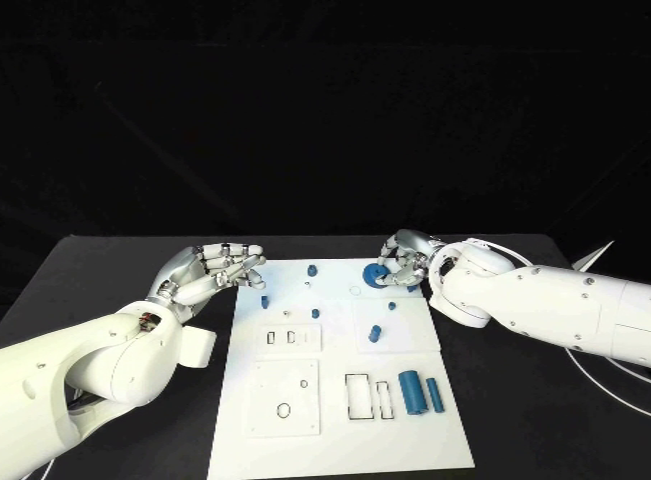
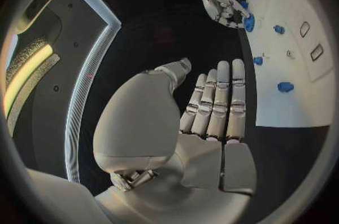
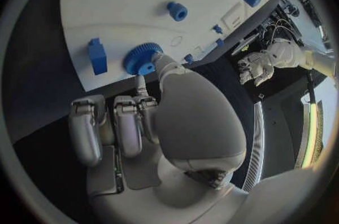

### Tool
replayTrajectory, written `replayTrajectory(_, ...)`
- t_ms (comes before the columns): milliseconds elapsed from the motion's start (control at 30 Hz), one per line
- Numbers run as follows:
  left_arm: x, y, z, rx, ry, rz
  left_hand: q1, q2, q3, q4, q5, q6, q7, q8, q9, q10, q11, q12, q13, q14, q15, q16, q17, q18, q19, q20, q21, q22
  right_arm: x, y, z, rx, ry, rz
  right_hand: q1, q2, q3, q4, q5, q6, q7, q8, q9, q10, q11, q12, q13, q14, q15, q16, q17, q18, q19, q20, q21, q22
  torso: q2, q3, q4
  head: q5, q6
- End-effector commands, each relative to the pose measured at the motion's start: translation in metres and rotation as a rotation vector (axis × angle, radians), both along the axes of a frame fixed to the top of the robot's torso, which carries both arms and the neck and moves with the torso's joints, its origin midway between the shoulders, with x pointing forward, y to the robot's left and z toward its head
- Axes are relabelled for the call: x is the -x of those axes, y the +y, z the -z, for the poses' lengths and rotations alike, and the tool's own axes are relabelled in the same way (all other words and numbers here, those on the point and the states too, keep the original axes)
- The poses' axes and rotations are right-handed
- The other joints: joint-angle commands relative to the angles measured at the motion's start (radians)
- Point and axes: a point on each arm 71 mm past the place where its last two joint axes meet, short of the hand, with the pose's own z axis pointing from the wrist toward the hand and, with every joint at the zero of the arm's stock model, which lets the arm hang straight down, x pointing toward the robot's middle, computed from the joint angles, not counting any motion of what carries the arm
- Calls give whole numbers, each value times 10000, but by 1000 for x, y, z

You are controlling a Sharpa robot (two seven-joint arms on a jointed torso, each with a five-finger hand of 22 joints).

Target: Assemble the parts on the task board

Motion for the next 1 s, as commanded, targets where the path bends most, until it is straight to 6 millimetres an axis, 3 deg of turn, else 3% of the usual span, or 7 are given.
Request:
replayTrajectory(33, 1, -3, -1, 109, -37, 196, -64, 3, 6, -79, -25, -59, 197, -2, 9, -68, 15, -11, 17, -60, 2, 34, -16, 96, 13, -33, 21, 9, 0, 2, 1, -55, 96, -29, 32, 41, 100, 5, 34, 97, -15, -25, -28, 765, 28, 58, 2299, 1042, 62, 40, 2633, -64, 1099, 39, 36, 2631, -2, 9, 17, -13, -29)
replayTrajectory(333, 1, -3, -1, 97, -10, 195, -64, 3, 6, -79, -25, -59, 197, -2, 9, -68, 15, -11, 17, -60, 2, 34, -16, 96, 13, -33, 21, 9, -1, 4, 1, 177, 56, -109, 15, 41, 227, 13, 32, 198, -19, -88, -89, 767, 24, 58, 2300, 1042, 62, 40, 2633, -64, 1099, 41, 36, 2631, -10, -14, 21, -19, -64)
replayTrajectory(1000, 0, -2, 0, 95, 127, 248, -127, 20, -10, -65, -26, -100, 225, -10, 15, -114, 36, -11, 16, -94, 18, 53, -30, 86, -53, -28, 109, 71, 3, 16, 6, 1507, -297, -376, 21, -177, 445, -87, -87, 293, -2, -285, -232, 720, 43, 21, 2254, 1042, 84, 40, 2633, -64, 1099, 65, 36, 2631, -16, 6, -2, -1, -121)
